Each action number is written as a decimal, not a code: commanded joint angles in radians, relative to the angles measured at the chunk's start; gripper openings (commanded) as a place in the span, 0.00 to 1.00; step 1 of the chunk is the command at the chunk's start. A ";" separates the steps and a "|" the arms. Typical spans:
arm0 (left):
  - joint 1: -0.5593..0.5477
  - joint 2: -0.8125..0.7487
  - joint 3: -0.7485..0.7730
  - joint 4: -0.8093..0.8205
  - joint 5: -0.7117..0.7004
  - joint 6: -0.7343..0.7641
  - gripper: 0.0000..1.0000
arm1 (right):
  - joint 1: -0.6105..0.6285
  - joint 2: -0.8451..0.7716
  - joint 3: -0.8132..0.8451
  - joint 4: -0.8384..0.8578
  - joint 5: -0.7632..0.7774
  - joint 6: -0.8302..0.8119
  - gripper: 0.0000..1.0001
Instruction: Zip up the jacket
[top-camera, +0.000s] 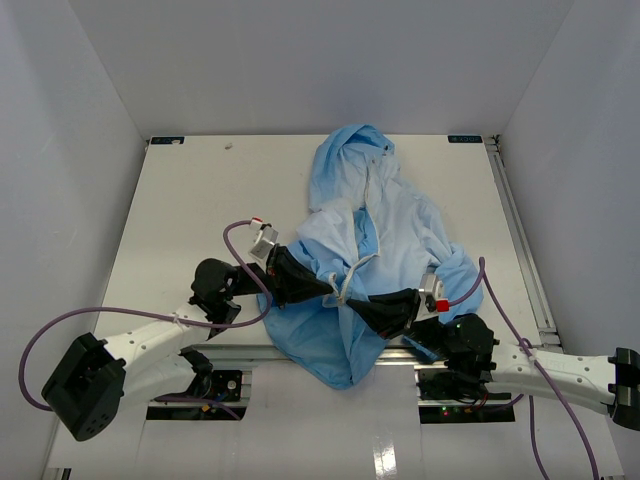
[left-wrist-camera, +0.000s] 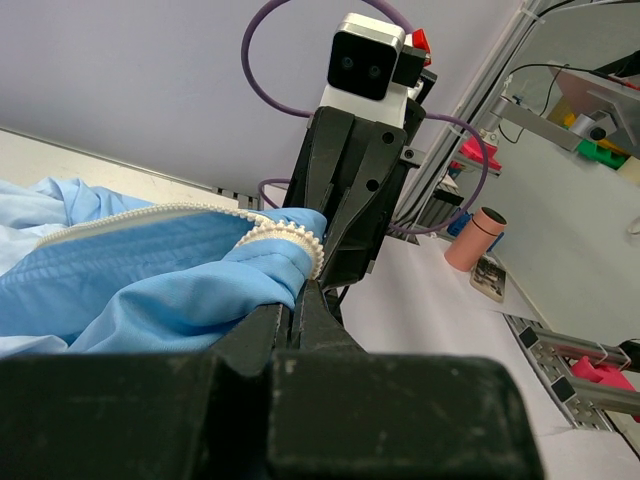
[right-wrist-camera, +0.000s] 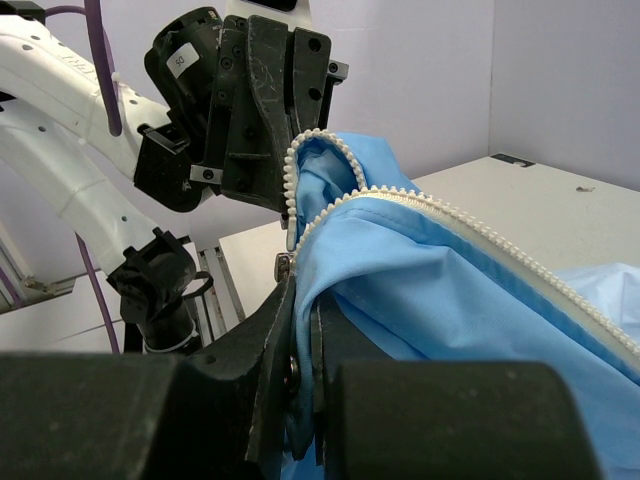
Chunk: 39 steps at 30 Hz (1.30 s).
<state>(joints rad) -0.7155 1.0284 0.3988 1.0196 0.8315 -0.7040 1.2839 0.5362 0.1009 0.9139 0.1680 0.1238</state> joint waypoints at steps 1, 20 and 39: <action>0.001 -0.001 0.006 0.057 0.013 -0.012 0.00 | 0.002 -0.016 0.040 0.045 -0.016 0.002 0.08; 0.001 0.024 0.011 0.040 0.052 -0.003 0.00 | 0.000 -0.041 0.051 0.031 -0.010 -0.012 0.08; 0.001 0.034 0.023 -0.011 0.071 0.034 0.00 | 0.002 -0.019 0.071 0.051 0.015 -0.024 0.08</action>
<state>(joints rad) -0.7155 1.0718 0.3992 1.0205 0.8845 -0.7019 1.2839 0.5090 0.1029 0.8681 0.1667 0.1203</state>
